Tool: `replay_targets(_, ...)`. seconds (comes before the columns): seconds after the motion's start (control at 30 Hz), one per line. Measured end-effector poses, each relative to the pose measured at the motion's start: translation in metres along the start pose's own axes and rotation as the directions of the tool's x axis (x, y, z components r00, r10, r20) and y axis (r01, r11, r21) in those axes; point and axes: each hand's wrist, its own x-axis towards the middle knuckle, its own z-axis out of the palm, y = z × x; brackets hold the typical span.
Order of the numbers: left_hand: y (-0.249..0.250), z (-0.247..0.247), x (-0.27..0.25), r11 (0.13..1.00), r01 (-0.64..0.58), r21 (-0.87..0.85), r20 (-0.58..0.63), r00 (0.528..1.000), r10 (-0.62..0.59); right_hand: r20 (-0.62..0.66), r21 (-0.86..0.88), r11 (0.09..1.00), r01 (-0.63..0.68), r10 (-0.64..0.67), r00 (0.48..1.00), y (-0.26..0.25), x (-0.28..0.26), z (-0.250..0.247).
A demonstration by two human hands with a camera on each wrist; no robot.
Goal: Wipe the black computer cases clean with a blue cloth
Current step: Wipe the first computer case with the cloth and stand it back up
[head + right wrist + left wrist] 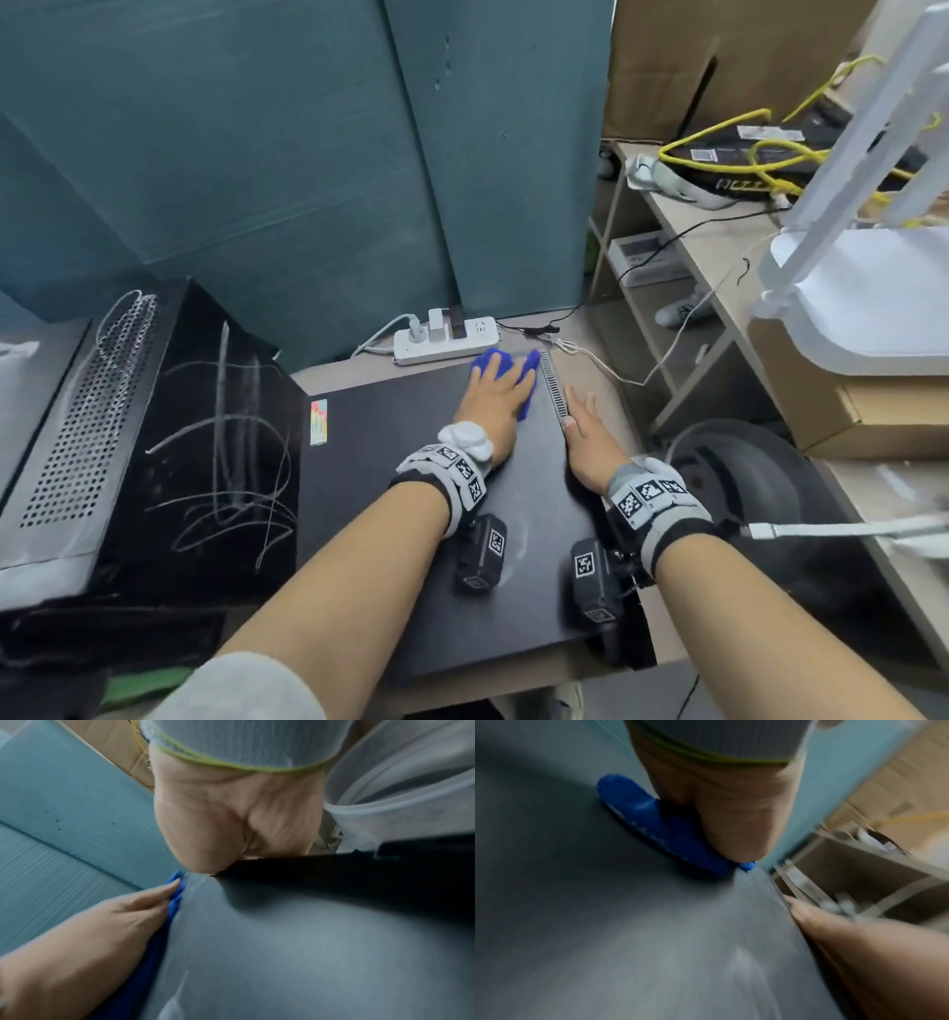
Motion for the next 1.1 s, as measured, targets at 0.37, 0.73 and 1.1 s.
replay_targets(0.37,-0.028,-0.013,0.051,0.994,-0.026,-0.104,-0.039,0.999,0.022,0.009,-0.048,0.996,-0.081,0.082,0.997,0.012,0.006,0.001)
replay_targets(0.73,-0.004,0.013,-0.024,0.840,-0.533,-0.104,-0.069,0.846,0.529,-0.075,-0.141,0.961,-0.239,0.231,0.970,0.012,-0.012,0.005)
replay_targets(1.1,0.032,0.006,-0.034,0.909,-0.384,-0.163,-0.138,0.921,0.365,-0.040,-0.388,0.883,-0.266,0.272,0.961,-0.013,-0.070,-0.005)
